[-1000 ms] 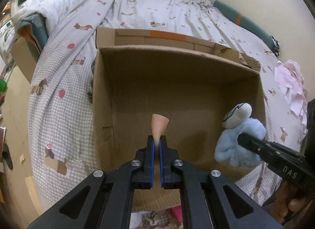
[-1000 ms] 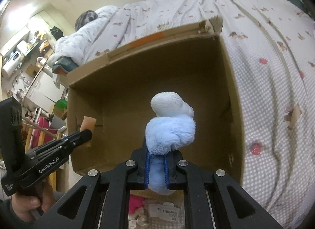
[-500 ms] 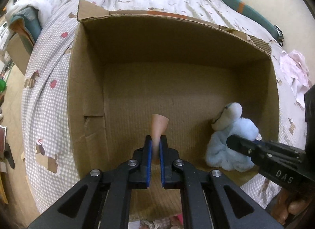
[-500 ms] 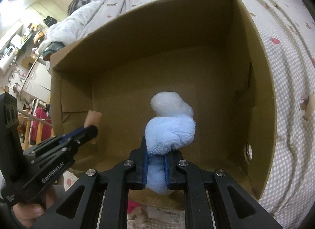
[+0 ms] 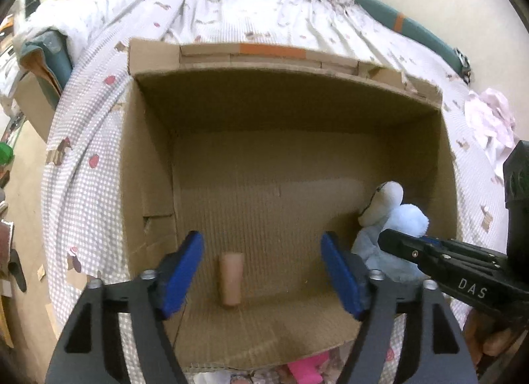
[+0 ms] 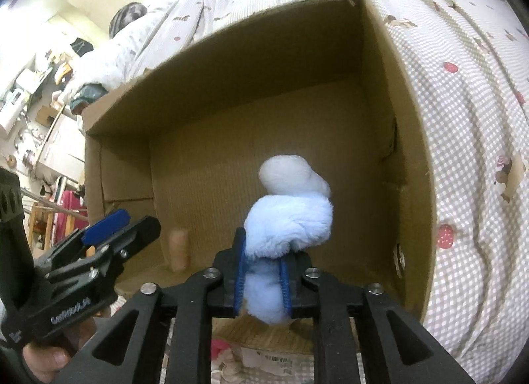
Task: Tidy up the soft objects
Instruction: 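Lower the blue plush into the box and open the right tool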
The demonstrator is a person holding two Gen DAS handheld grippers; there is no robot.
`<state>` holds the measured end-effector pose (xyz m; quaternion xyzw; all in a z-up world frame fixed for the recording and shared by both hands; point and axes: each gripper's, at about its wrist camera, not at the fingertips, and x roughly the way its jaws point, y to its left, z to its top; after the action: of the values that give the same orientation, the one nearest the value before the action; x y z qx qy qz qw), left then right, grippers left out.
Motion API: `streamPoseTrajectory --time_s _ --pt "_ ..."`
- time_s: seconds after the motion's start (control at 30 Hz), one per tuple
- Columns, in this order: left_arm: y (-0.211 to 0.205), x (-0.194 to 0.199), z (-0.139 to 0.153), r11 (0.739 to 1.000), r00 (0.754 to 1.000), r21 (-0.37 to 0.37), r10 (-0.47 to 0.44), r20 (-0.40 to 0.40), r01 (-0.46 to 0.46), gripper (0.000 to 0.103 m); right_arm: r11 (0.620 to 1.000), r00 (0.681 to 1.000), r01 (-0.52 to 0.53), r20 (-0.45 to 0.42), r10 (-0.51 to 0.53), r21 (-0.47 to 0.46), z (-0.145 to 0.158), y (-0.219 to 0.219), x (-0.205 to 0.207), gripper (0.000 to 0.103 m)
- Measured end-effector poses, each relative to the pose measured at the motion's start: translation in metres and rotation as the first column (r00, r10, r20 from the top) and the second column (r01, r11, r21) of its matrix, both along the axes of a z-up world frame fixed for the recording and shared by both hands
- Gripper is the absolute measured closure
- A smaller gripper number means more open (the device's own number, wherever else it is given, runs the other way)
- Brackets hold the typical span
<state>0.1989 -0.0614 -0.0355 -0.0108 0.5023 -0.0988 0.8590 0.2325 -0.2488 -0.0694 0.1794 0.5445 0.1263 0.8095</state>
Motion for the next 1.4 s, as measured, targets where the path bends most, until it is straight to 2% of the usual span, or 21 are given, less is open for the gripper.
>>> streamPoseTrajectory --time_s 0.07,0.13,0.17,0.2,0.23,0.37,0.7,1.0,1.07,1.4 --pt "-0.001 -0.001 0.004 1.0 1.0 0.006 0.001 0.017 -0.001 0.021 1.0 1.0 0.012 0.024 -0.012 0.0 0.006 -0.004 -0.001 0.078" --pt "0.0 -0.001 0.008 1.0 1.0 0.004 0.005 0.025 -0.005 0.021 1.0 0.998 0.023 0.052 -0.022 -0.005 0.013 -0.008 -0.002 0.062" --pt "0.001 -0.001 0.009 1.0 1.0 -0.001 0.006 0.026 -0.006 0.021 0.999 0.997 0.032 0.068 -0.031 -0.004 0.016 -0.01 -0.002 0.04" --pt "0.002 0.0 0.01 1.0 1.0 -0.004 0.008 0.027 -0.008 0.02 0.999 0.995 0.045 0.087 -0.044 -0.005 0.02 -0.012 -0.003 0.024" --pt "0.003 0.001 0.011 1.0 0.999 -0.003 0.014 0.03 -0.014 0.02 0.998 0.992 0.063 0.107 -0.061 -0.012 0.023 -0.014 -0.005 0.022" --pt "0.006 0.003 0.014 1.0 0.999 -0.001 0.029 0.038 -0.029 0.02 0.994 0.984 0.105 0.145 -0.102 -0.009 0.032 -0.024 -0.006 0.021" --pt "0.009 -0.004 0.016 0.999 0.997 0.042 0.028 0.067 -0.031 0.02 0.993 0.986 0.115 0.122 -0.113 -0.011 0.031 -0.031 -0.001 0.021" --pt "0.02 -0.017 0.03 1.0 0.996 0.011 0.028 0.081 -0.029 0.02 0.99 0.982 0.139 0.128 -0.14 0.022 0.038 -0.038 -0.013 0.021" --pt "0.024 -0.022 0.035 0.999 0.994 0.015 0.038 0.099 -0.04 0.02 0.989 0.98 0.142 0.137 -0.147 0.048 0.043 -0.04 -0.017 0.021" --pt "0.054 -0.045 0.062 0.991 0.986 -0.025 0.131 0.107 -0.129 0.02 0.984 0.97 0.168 0.171 -0.174 0.053 0.064 -0.043 -0.05 0.021"
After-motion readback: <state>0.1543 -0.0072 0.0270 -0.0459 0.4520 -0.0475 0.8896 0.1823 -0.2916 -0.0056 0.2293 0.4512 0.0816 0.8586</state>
